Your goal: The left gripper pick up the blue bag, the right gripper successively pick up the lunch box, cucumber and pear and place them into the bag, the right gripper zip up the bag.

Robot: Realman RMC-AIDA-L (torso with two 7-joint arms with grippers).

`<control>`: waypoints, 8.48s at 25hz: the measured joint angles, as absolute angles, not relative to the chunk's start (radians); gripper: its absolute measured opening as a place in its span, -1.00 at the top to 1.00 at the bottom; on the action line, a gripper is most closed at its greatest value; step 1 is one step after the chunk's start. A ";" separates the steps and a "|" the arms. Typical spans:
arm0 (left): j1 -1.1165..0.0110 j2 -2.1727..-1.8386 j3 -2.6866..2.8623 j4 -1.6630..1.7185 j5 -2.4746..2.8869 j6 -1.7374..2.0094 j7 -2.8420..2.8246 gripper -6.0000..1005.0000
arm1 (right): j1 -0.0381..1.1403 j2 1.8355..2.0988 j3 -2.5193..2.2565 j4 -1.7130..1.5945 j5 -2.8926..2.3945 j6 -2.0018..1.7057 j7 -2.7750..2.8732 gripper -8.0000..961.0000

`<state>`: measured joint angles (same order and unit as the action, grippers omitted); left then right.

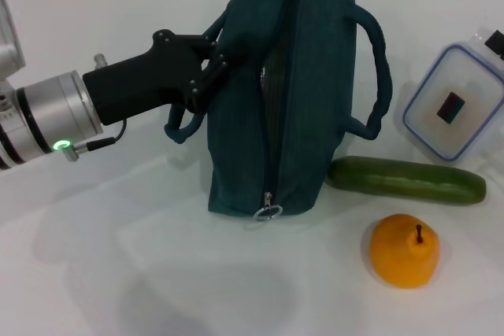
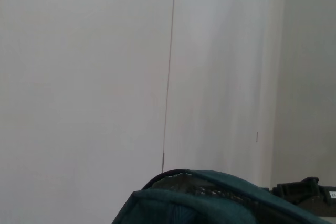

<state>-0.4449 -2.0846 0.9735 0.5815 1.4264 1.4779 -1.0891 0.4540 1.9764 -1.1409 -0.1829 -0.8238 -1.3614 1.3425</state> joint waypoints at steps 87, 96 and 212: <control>-0.476 -2.085 0.972 0.546 1.424 1.471 -1.036 0.91 | 0.353 2.008 -1.209 -0.532 -0.987 -1.206 1.316 0.70; -0.468 -2.061 0.973 0.641 1.426 1.497 -1.262 0.91 | 0.328 2.005 -1.198 -0.589 -0.986 -1.253 1.292 0.80; -0.566 -2.082 0.974 0.783 1.791 1.416 -1.700 0.91 | 0.613 1.856 -0.947 -1.072 -2.094 -1.696 1.972 -0.73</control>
<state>-0.5665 -2.0820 0.9742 0.7827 1.7905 1.4161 -1.7003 0.6131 1.8562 -0.9474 -1.0721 -2.0941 -1.6957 1.9718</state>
